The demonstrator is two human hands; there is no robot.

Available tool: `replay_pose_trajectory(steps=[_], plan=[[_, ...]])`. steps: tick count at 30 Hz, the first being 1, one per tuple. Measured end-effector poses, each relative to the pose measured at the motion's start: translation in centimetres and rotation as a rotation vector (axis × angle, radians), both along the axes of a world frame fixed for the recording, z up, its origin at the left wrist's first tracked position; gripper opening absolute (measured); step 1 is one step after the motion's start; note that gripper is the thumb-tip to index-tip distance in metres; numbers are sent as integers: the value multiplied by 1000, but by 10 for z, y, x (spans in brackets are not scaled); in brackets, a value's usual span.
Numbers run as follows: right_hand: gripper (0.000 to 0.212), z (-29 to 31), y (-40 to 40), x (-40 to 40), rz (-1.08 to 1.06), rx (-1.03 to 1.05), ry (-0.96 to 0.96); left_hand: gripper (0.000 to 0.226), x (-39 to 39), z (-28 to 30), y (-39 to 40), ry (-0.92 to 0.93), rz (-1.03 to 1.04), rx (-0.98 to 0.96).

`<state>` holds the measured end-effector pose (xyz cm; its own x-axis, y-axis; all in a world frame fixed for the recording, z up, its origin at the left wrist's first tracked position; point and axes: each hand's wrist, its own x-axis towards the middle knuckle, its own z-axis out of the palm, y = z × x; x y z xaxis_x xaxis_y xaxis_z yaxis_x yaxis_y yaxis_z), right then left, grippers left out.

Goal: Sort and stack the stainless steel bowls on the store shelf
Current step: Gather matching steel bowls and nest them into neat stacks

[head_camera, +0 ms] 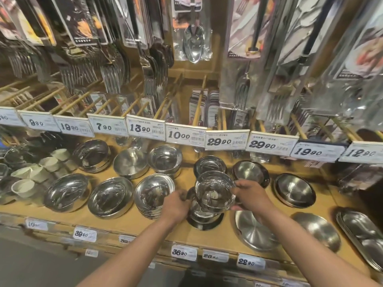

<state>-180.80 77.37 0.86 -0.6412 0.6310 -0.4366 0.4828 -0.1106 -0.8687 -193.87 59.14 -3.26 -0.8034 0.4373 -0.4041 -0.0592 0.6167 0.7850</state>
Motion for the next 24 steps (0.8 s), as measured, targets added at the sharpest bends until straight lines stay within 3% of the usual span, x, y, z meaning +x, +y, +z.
replay_pose_trajectory(steps=[5,8,12,16,22,24], plan=[[13,-13,5,-6,90,44,-66,38,1,-7,-3,-80,-3,43],[14,-17,7,-13,140,82,-91,35,0,-4,-5,-92,-47,51],[19,-18,8,-24,224,117,-98,32,1,5,-3,-242,50,128],[15,-22,7,-32,299,181,-95,43,1,12,-2,-277,116,194],[20,-25,6,-34,312,239,-109,8,0,16,-2,-120,18,97],[18,-27,5,-33,319,263,-129,11,1,17,-2,-97,-2,57]])
